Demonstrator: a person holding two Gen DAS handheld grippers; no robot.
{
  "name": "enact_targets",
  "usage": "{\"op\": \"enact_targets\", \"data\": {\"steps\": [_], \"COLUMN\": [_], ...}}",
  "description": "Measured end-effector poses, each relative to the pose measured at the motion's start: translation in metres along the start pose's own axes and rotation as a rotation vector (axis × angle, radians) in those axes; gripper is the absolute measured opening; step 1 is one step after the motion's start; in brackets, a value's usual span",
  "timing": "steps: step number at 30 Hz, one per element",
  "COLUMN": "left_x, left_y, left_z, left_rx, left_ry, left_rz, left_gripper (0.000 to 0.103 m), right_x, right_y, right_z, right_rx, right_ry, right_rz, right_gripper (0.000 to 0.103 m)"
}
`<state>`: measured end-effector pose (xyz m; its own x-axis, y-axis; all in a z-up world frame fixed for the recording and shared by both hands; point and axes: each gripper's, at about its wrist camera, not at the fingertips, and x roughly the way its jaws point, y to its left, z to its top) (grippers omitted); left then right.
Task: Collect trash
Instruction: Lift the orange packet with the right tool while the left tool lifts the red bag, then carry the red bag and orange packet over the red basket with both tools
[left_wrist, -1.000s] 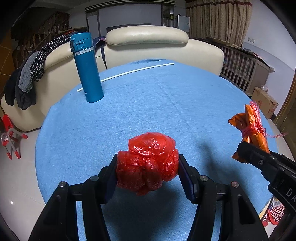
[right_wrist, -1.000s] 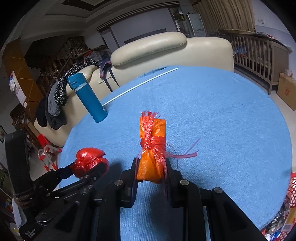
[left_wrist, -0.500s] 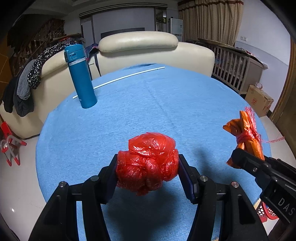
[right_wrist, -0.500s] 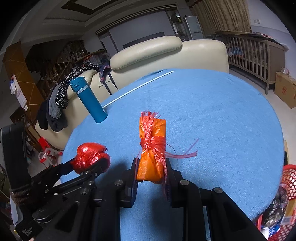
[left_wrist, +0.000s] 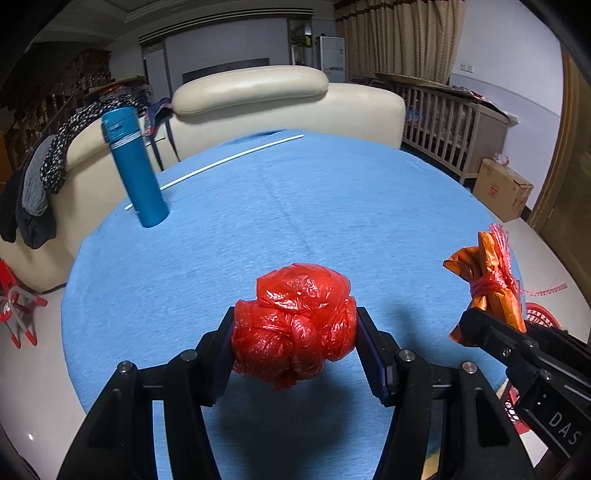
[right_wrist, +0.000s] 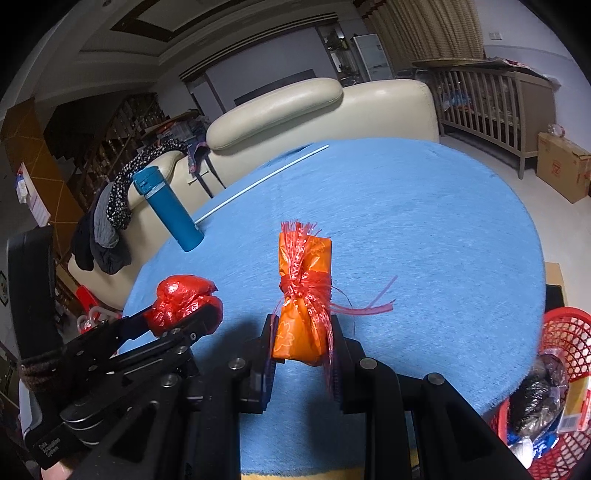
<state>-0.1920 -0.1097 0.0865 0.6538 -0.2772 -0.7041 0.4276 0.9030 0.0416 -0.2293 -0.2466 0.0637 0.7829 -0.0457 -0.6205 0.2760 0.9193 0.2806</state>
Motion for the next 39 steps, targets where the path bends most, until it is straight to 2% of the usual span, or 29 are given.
{"op": "enact_targets", "data": {"steps": [11, 22, 30, 39], "left_x": [0.0, 0.001, -0.001, 0.003], "left_y": [-0.056, -0.131, -0.172, -0.202], "left_z": [0.007, 0.01, 0.007, 0.004], "left_rx": [0.084, 0.206, 0.271, 0.323], "left_ry": [0.005, 0.013, 0.014, 0.032], "left_rz": [-0.075, -0.175, -0.238, -0.287], "left_gripper": [0.062, 0.062, 0.062, 0.062], "right_x": [-0.037, -0.081, -0.1, -0.115], "right_y": [-0.058, -0.14, -0.189, -0.239], "right_z": [-0.01, -0.031, -0.046, -0.07], "right_rx": [0.1, 0.237, 0.313, 0.407], "right_ry": [-0.054, -0.088, -0.084, -0.055], "right_rz": [-0.056, -0.166, -0.249, -0.337], "right_gripper": [0.026, 0.026, 0.026, 0.026]}}
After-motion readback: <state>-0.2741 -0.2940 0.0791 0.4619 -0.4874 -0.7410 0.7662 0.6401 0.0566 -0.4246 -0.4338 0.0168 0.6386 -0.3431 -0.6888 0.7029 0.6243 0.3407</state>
